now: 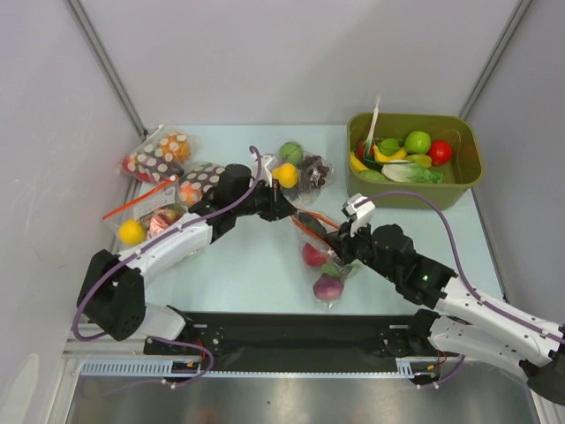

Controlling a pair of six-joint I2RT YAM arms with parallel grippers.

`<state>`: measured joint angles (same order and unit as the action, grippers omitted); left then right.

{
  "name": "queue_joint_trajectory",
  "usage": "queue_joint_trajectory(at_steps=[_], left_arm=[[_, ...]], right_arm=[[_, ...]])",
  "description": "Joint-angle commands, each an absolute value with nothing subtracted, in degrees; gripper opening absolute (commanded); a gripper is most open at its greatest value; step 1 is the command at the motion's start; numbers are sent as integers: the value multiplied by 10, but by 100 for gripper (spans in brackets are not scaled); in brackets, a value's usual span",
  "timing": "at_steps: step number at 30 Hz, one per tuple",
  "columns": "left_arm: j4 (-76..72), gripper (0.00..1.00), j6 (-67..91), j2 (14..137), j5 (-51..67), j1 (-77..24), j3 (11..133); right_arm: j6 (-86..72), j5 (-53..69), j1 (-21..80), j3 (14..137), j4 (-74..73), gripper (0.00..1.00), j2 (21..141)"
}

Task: Open the zip-top bag and remove the fake food

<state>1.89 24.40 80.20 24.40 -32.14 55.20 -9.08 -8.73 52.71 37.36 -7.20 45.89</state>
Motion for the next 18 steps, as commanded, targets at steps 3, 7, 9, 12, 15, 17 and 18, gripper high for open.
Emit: queue_joint_trajectory(at_steps=[3, 7, 9, 12, 15, 17, 18], left_arm=[[30, 0, 221, 799, 163, -300, 526], [27, 0, 224, 797, 164, -301, 521], [24, 0, 224, 795, 168, -300, 519], [2, 0, 225, 784, 192, -300, 505], [-27, 0, 234, 777, 210, -310, 498], [-32, 0, 228, 789, 217, -329, 502], [-36, 0, 225, 793, 222, -337, 501]], right_arm=[[-101, -192, 520, 384, -10, 0, 413], [-112, -221, 519, 382, -17, 0, 410], [-114, -225, 519, 380, -15, 0, 410], [-109, -205, 518, 374, -6, 0, 413], [-110, -172, 516, 370, 23, 0, 432], [-108, -117, 512, 366, 49, 0, 456], [-111, -83, 511, 366, 54, 0, 467]])
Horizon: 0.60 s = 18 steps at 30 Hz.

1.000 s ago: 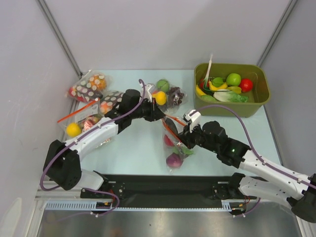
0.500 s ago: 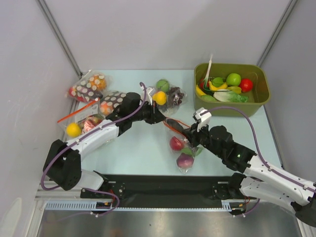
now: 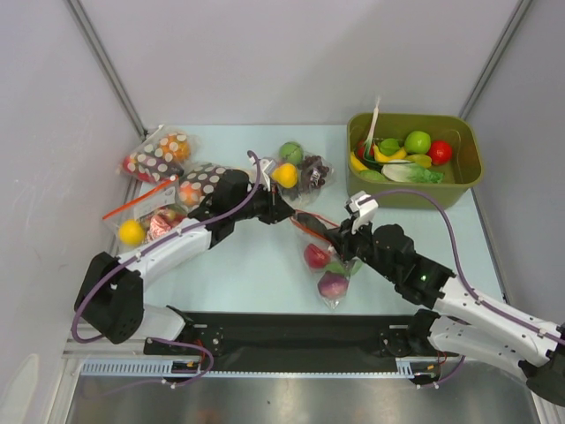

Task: Open the zip-top bag and remove the fake food

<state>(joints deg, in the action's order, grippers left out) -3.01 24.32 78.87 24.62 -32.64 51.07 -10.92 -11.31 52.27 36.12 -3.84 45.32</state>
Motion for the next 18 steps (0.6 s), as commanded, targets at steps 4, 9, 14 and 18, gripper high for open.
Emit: queue_joint_trajectory(at_steps=[4, 9, 14, 18], left_arm=[[-76, 0, 239, 809, 246, -359, 483], [-110, 0, 250, 809, 260, -360, 459], [-139, 0, 256, 810, 286, -363, 435], [-145, 0, 251, 816, 292, -367, 426]], right_arm=[[-114, 24, 489, 373, 65, 1, 532], [-118, 96, 475, 368, 61, 12, 606], [-127, 115, 461, 347, 100, 25, 620], [-124, 141, 440, 352, 113, 29, 642]])
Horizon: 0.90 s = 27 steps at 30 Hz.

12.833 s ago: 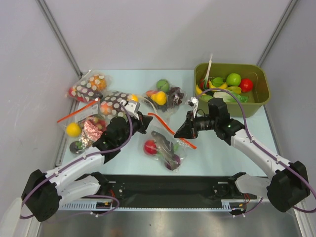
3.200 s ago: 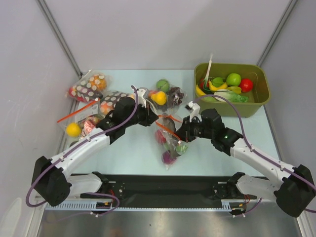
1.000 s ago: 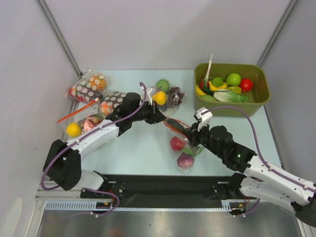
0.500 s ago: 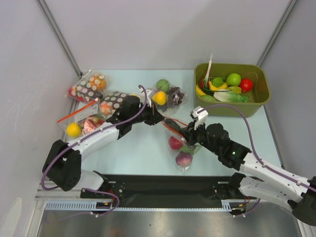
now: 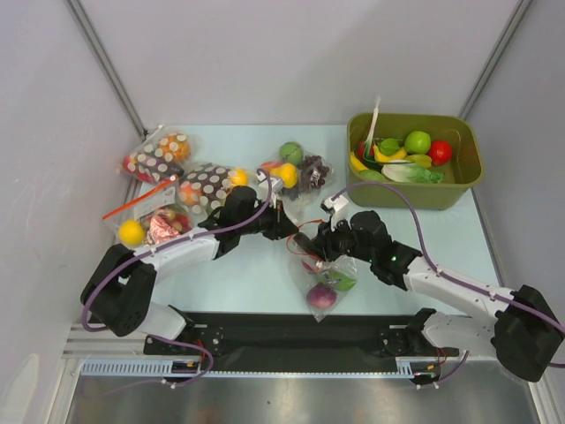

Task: Open the zip-top bag and remove the fake food

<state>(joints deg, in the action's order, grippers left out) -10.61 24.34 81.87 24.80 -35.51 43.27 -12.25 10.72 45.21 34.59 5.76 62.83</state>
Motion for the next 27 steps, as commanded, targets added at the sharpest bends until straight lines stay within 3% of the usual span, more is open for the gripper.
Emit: queue_joint_trajectory(at_steps=[1, 8, 17, 27], left_arm=[[-145, 0, 251, 816, 293, -367, 426], [-137, 0, 244, 813, 288, -368, 423], [-134, 0, 236, 809, 290, -367, 425], [-127, 0, 234, 798, 287, -368, 427]], right_arm=[[-121, 142, 437, 357, 113, 29, 649], [-100, 171, 428, 395, 88, 33, 704], [-102, 201, 429, 417, 69, 46, 728], [-105, 153, 433, 422, 45, 52, 766]])
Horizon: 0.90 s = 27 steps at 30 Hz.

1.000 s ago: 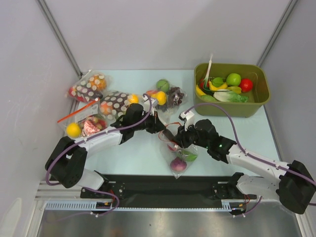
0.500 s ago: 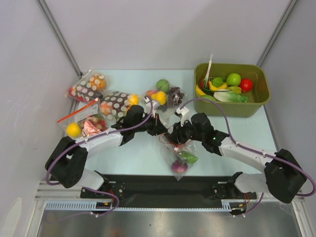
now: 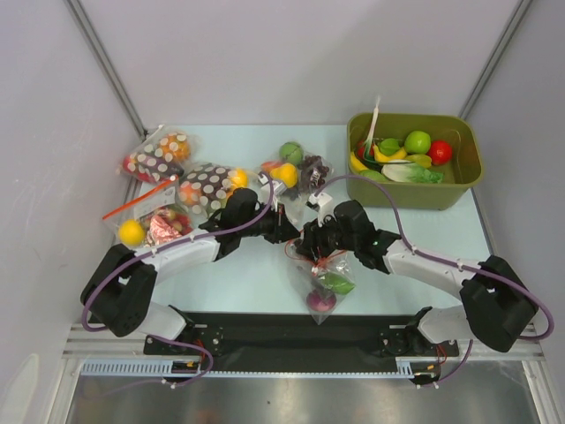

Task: Open the zip-top bag and remove the fake food

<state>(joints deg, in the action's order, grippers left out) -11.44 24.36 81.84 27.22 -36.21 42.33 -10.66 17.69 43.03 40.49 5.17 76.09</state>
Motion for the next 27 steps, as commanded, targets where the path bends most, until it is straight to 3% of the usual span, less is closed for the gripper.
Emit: queue_joint_trajectory(at_steps=[1, 6, 8, 10, 11, 12, 20, 27], left_arm=[[-124, 0, 233, 795, 287, -368, 427], [-122, 0, 230, 789, 285, -368, 427], [-121, 0, 229, 788, 285, -369, 427], [-115, 0, 226, 789, 271, -368, 428], [-97, 0, 222, 790, 262, -368, 430], [-87, 0, 218, 791, 251, -368, 433], [-16, 0, 214, 783, 157, -353, 452], [15, 0, 226, 799, 118, -345, 484]], right_arm=[[-105, 147, 434, 423, 40, 52, 768], [-104, 160, 433, 427, 38, 52, 790], [-105, 167, 435, 427, 43, 45, 797], [-110, 165, 436, 427, 42, 24, 800], [-112, 155, 438, 427, 40, 6, 797], [-113, 146, 439, 427, 35, 1, 786], [-93, 32, 449, 432, -88, 0, 678], [-83, 40, 458, 414, -122, 0, 575]])
